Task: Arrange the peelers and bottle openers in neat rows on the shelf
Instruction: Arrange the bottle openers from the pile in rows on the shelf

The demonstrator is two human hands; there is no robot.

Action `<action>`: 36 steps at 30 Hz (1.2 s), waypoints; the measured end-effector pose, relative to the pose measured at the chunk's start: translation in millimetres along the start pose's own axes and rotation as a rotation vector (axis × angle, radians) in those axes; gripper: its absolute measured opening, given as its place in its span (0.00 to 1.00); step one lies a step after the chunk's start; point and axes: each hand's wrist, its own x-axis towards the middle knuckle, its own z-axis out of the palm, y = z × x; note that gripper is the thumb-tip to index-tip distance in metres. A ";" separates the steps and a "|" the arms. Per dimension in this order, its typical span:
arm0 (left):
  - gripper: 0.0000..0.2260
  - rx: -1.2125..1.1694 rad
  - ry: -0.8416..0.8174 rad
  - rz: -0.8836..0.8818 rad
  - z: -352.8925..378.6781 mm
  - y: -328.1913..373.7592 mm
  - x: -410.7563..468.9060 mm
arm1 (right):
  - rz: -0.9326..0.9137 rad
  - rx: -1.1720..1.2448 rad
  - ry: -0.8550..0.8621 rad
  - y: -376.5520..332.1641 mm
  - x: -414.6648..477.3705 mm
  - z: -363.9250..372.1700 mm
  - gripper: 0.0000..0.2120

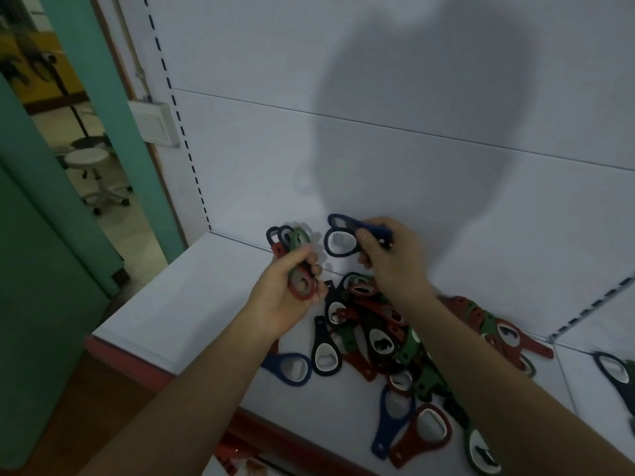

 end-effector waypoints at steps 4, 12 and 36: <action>0.22 -0.137 -0.071 -0.077 10.7 -3.7 0.4 | -0.394 -0.462 -0.205 4.5 -28.7 20.7 0.11; 0.03 0.091 0.277 0.016 -3.6 4.2 10.1 | -0.367 -0.581 -0.195 20.4 -28.7 11.7 0.16; 0.16 0.089 0.147 -0.113 -22.3 3.8 -7.8 | -0.188 -1.183 -0.681 40.6 25.4 21.1 0.14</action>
